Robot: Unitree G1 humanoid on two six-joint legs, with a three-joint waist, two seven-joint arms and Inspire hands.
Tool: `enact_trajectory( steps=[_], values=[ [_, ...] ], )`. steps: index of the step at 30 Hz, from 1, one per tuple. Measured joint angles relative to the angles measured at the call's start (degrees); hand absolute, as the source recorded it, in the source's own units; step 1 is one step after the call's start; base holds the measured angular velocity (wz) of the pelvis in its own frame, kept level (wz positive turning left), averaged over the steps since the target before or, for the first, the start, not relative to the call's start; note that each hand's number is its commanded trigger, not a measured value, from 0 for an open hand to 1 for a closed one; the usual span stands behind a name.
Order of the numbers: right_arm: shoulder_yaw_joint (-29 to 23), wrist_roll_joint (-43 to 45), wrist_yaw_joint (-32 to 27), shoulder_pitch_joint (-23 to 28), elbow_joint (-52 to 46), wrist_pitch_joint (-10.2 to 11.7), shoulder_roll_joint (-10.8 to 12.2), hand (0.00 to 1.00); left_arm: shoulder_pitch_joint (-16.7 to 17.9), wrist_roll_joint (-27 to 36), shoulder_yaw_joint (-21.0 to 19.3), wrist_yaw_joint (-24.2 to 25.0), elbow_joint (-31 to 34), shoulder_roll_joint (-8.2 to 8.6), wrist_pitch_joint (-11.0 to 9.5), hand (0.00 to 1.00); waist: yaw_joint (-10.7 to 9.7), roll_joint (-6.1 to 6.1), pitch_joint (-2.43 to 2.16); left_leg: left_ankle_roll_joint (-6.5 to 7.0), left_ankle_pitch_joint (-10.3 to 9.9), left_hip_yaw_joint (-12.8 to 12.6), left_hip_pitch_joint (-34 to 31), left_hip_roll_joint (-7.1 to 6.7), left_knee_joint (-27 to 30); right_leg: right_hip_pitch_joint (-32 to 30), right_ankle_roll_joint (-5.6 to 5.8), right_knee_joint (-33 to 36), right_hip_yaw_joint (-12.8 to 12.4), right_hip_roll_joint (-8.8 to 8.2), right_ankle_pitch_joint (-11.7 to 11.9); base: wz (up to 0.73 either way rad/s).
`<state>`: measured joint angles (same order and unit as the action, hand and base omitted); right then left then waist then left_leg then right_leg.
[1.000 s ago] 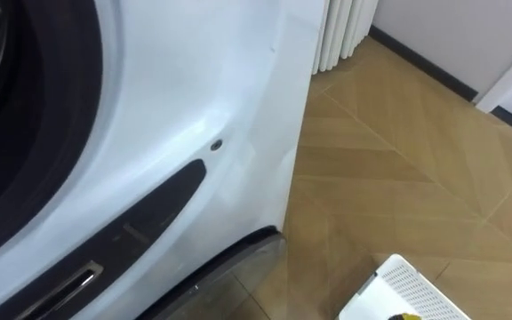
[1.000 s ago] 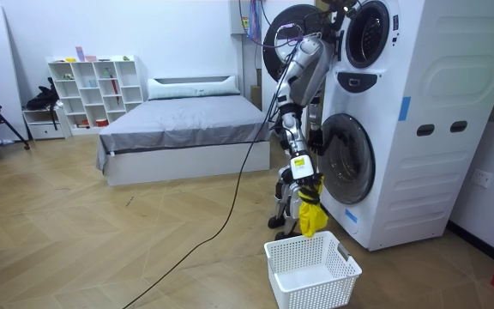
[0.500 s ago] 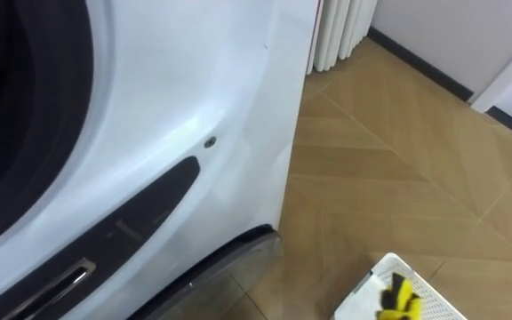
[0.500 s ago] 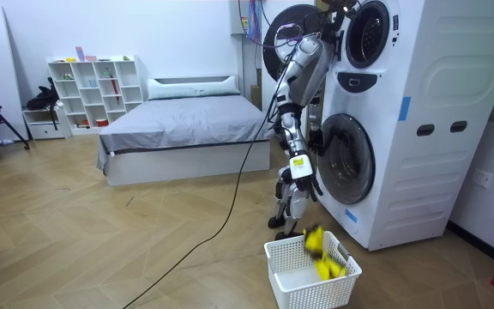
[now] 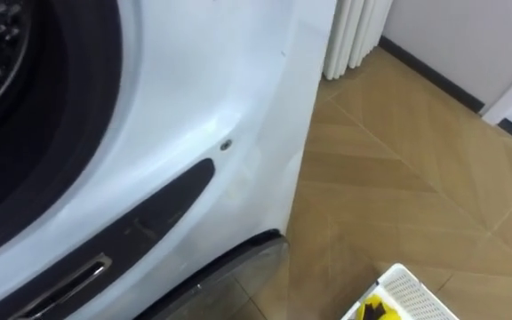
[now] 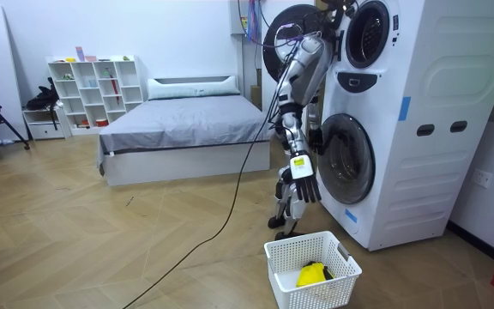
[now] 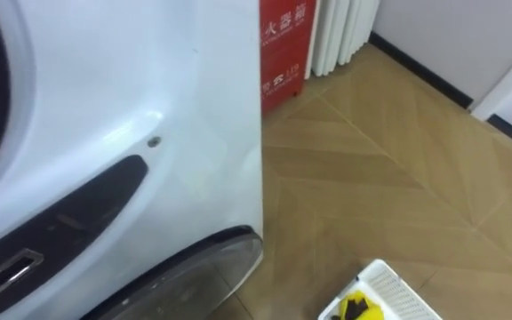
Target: Pick clothes from washing machine
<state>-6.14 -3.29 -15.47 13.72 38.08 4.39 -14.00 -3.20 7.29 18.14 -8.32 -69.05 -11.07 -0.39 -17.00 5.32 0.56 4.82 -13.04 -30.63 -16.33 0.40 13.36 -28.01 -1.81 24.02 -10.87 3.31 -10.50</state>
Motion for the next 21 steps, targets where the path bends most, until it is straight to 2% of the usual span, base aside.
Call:
enact_trajectory(
  steps=[4,6,8,12,15,16,17,21],
  values=[
    [0.4,-0.2,0.1,1.7,-0.3,0.6,0.0,0.00,-0.6,0.0,-0.2,0.4,0.2,0.02,0.2,0.00,1.3,0.25,-0.09,-0.01,0.0,1.2,0.9,0.06,0.0,1.8,-0.08,-1.1,1.5,-0.39,0.1,0.16],
    [0.5,-0.1,0.6,2.4,-0.5,0.6,0.1,0.00,0.2,0.0,-0.2,1.1,0.7,0.04,0.2,0.00,2.0,0.35,-0.13,-0.02,0.0,1.8,1.7,0.10,-0.1,3.1,-0.12,-1.5,2.0,-0.49,0.0,0.19],
    [0.7,0.1,0.9,3.0,-0.6,0.6,0.2,0.00,0.6,-0.1,-0.2,1.5,1.7,0.03,0.2,0.00,2.2,0.62,-0.21,-0.06,0.0,3.4,2.5,0.03,-0.2,4.6,-0.24,-1.9,3.5,-0.89,0.0,0.35],
    [1.4,-0.2,2.6,3.7,1.5,0.8,0.3,0.00,2.6,-0.7,-0.2,1.6,4.6,0.09,0.0,0.00,3.9,0.50,-0.16,-0.28,0.2,6.2,6.4,-0.04,-1.0,10.7,-0.41,-4.9,6.6,-1.47,-0.2,0.38],
    [3.4,-3.9,4.0,2.6,6.6,0.8,1.2,0.00,3.3,-1.9,-0.4,1.6,5.2,0.27,-0.3,0.00,5.1,-0.31,0.06,-0.56,0.4,8.6,9.4,-0.31,-1.9,14.8,-0.61,-6.7,9.1,-1.95,-0.7,0.45],
    [3.7,-5.8,4.8,1.9,8.9,0.8,2.2,0.00,4.1,-2.4,-0.6,1.5,5.1,0.37,-0.4,0.00,5.1,-1.03,0.19,-0.69,0.4,9.8,10.2,-0.41,-2.1,16.4,-0.71,-7.5,10.4,-2.16,-0.8,0.54],
    [3.8,-7.3,5.6,0.8,11.6,0.8,3.1,0.00,4.8,-2.6,-1.1,1.4,5.1,0.46,-0.5,0.00,5.1,-1.49,0.17,-0.78,0.5,10.8,11.1,-0.48,-2.1,17.9,-0.82,-8.3,11.4,-2.28,-0.9,0.53],
    [5.0,-11.4,7.2,-0.6,18.6,0.4,4.3,0.00,6.7,-2.9,-1.4,1.1,5.4,0.93,-0.5,0.00,5.7,-1.98,-0.11,-0.95,0.6,14.3,13.0,-0.79,-2.5,22.3,-0.94,-11.1,14.4,-2.55,-0.8,0.47]
  ],
)
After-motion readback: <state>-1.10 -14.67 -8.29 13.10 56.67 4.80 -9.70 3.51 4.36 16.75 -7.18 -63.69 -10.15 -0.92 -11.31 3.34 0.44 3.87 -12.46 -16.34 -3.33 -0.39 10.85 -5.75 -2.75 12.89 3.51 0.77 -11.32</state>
